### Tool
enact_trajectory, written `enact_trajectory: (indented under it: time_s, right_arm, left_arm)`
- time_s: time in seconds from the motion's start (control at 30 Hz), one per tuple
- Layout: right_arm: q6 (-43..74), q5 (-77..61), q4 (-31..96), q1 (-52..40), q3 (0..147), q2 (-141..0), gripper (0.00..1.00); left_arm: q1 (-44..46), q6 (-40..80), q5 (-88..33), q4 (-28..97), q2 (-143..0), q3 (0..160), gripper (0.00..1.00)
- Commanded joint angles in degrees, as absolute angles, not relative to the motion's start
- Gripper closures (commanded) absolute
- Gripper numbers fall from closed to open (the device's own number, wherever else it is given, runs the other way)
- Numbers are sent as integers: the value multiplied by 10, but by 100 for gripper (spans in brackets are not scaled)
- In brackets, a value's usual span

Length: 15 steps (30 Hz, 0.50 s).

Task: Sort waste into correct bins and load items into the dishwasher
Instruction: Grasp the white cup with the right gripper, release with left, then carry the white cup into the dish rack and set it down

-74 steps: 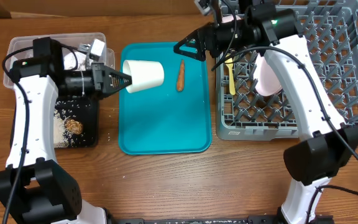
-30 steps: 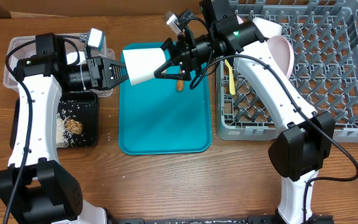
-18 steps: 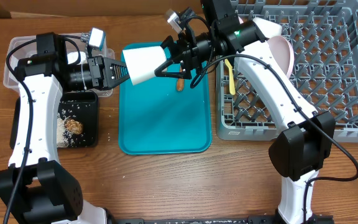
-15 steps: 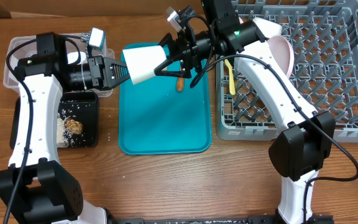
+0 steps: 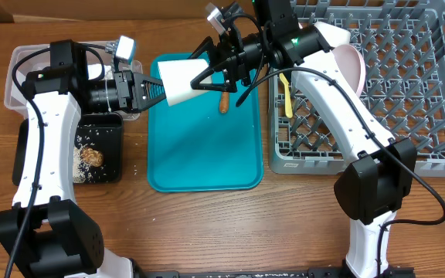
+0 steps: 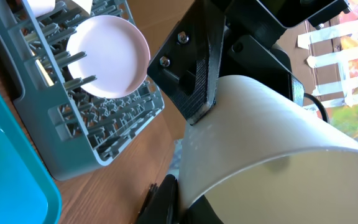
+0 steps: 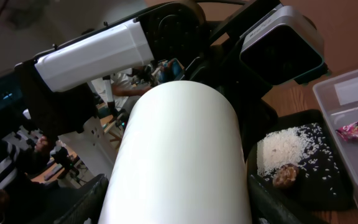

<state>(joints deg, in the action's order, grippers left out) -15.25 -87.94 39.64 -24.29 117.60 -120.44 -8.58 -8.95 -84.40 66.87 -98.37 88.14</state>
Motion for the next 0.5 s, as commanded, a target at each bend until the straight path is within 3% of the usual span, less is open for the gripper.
enact_trajectory:
  time_s: [0.0, 0.17, 0.47]
  right_arm:
    - [-149, -897, 395, -244, 1177, -1198, 38]
    - [-147, -897, 396, -234, 1177, -1198, 40]
    - [-103, -843, 436, -149, 1177, -1198, 44]
  left_arm:
    - [-79, -85, -836, 670, -981, 890, 89]
    - [-79, -85, -836, 670, -981, 890, 69]
    - [-80, -85, -836, 668, -981, 890, 66]
